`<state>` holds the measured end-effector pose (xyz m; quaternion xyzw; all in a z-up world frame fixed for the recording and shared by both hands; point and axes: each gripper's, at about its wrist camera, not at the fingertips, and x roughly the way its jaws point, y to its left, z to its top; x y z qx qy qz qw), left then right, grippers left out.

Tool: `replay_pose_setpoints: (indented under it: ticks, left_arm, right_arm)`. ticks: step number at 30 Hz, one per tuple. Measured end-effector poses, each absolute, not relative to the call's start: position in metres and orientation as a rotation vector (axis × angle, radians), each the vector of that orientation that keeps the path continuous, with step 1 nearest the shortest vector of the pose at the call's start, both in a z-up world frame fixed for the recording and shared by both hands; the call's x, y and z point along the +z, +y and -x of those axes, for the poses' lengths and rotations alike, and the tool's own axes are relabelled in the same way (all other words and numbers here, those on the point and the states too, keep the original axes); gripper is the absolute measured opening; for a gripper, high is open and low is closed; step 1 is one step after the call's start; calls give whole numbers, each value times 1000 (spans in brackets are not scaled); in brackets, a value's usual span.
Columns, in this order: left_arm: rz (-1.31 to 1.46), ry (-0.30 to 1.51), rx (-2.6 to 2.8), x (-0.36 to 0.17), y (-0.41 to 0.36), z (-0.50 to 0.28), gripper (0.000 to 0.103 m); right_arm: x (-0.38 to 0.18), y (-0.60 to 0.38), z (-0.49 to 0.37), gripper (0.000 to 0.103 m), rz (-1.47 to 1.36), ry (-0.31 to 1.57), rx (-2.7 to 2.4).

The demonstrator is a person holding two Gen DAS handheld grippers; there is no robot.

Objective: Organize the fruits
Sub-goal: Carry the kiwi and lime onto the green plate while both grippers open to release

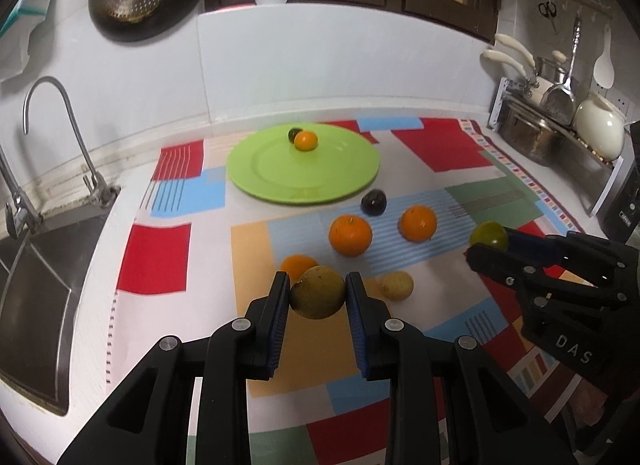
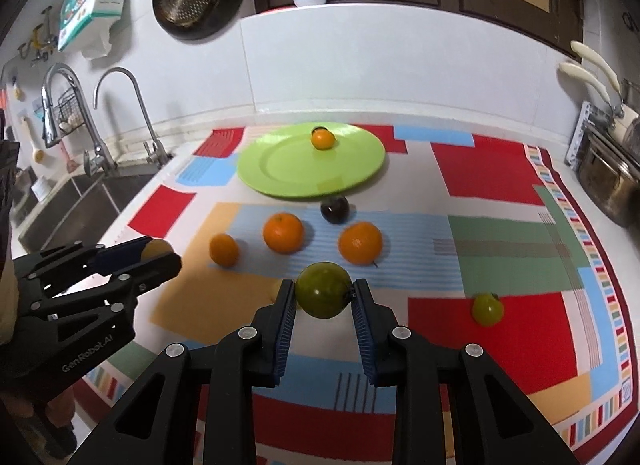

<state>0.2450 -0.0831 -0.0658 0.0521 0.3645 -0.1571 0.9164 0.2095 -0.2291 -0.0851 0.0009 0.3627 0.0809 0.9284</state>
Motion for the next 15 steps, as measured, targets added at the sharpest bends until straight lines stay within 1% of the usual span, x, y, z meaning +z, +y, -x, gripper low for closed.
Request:
replay_pose_setpoints:
  ticks: [15]
  left_arm:
    - [-118, 654, -366, -28, -74, -260, 29]
  right_arm:
    - [-49, -210, -219, 30, 25, 648, 171]
